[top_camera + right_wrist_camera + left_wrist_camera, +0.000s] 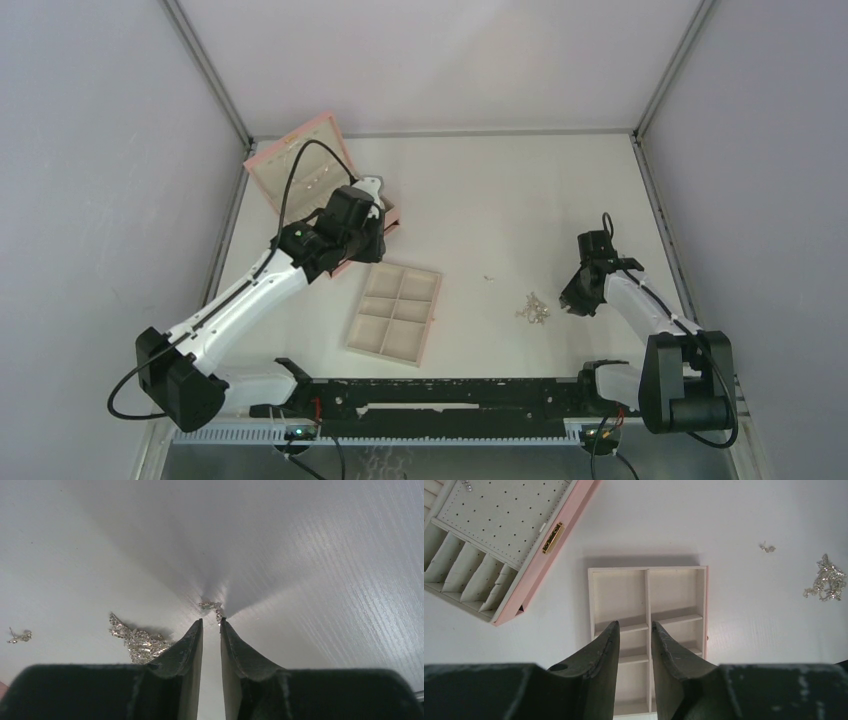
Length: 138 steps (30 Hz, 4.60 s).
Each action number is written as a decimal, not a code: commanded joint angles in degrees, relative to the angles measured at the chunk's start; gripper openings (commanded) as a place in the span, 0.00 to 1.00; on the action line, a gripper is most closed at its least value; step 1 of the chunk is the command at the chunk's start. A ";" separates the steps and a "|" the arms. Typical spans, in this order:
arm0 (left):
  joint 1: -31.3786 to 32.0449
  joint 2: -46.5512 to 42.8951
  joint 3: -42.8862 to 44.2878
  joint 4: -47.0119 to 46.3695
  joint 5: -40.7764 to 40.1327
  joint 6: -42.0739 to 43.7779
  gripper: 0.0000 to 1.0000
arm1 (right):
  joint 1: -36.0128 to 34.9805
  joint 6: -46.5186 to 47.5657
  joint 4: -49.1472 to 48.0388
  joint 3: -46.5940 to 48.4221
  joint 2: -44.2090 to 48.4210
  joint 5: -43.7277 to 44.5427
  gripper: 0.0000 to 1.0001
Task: Organize the mixed jewelry
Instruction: Pick up the jewelry from the center of the board.
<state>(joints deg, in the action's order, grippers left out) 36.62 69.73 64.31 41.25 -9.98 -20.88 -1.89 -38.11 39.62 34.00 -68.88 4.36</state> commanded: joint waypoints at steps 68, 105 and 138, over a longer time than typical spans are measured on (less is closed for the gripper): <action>-33.15 -7.27 -12.46 -45.33 64.05 -34.27 0.43 | -25.20 -33.91 -89.96 12.23 -9.32 -54.96 0.00; -15.35 -3.02 -7.49 -48.78 66.54 -38.33 0.39 | -29.18 -35.28 -93.99 15.07 -13.29 -53.26 0.00; -15.48 -3.37 -7.20 -47.80 65.99 -38.07 0.00 | -29.86 -32.76 -90.27 15.12 -12.76 -53.14 0.00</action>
<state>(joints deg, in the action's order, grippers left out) 20.88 67.22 54.70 -6.22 56.23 -59.99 -31.18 -73.30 -51.48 47.20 -82.24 -49.56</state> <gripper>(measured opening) 0.049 0.006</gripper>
